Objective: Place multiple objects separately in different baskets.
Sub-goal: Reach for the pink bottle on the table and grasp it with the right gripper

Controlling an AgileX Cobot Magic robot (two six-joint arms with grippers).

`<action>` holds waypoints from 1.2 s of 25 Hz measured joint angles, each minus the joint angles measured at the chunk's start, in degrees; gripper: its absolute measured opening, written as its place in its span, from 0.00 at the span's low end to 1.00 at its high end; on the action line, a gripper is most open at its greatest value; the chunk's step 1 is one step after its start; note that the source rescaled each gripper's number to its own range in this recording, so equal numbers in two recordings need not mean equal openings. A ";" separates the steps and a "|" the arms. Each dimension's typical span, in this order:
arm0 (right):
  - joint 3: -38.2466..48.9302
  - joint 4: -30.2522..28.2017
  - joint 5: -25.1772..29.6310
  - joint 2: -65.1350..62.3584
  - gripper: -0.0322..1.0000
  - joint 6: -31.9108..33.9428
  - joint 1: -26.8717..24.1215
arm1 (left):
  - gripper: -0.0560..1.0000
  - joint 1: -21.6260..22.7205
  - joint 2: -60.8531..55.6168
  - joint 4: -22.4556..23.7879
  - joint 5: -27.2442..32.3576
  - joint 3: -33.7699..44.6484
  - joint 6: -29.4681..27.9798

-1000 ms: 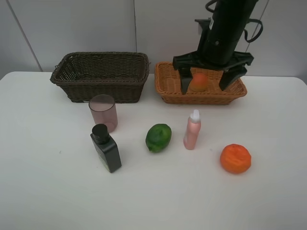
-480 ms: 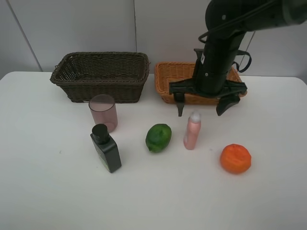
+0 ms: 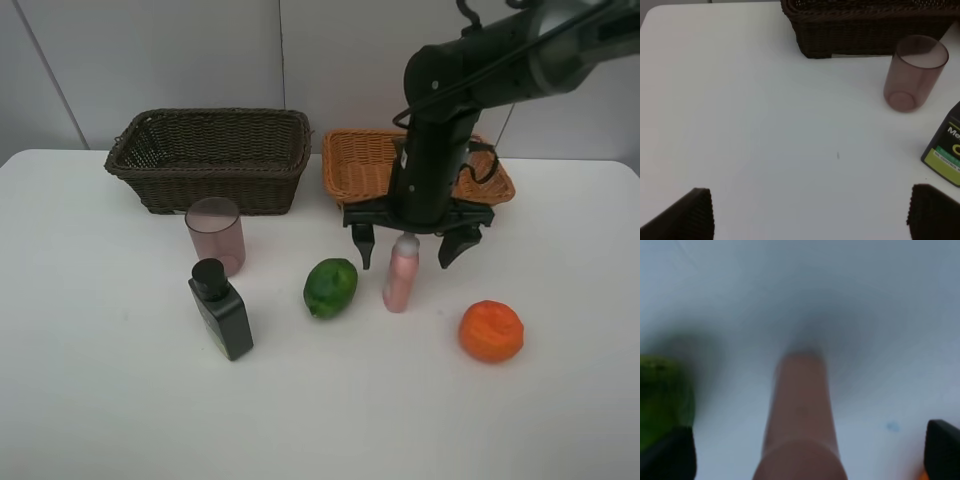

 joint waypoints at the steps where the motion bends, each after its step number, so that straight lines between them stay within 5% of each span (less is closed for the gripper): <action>1: 0.00 0.00 0.05 0.13 0.98 0.05 0.00 | 1.00 0.00 0.00 0.00 0.00 0.00 0.00; 19: 0.00 0.06 0.34 1.60 0.48 0.05 0.00 | 1.00 0.00 0.00 0.00 0.00 0.00 0.00; 24: 0.00 0.22 0.57 1.60 0.03 0.05 0.00 | 1.00 0.00 0.00 0.00 0.00 0.00 0.00; 30: 0.00 0.22 0.69 1.60 0.04 0.05 0.00 | 1.00 0.00 0.00 0.00 0.00 0.00 0.00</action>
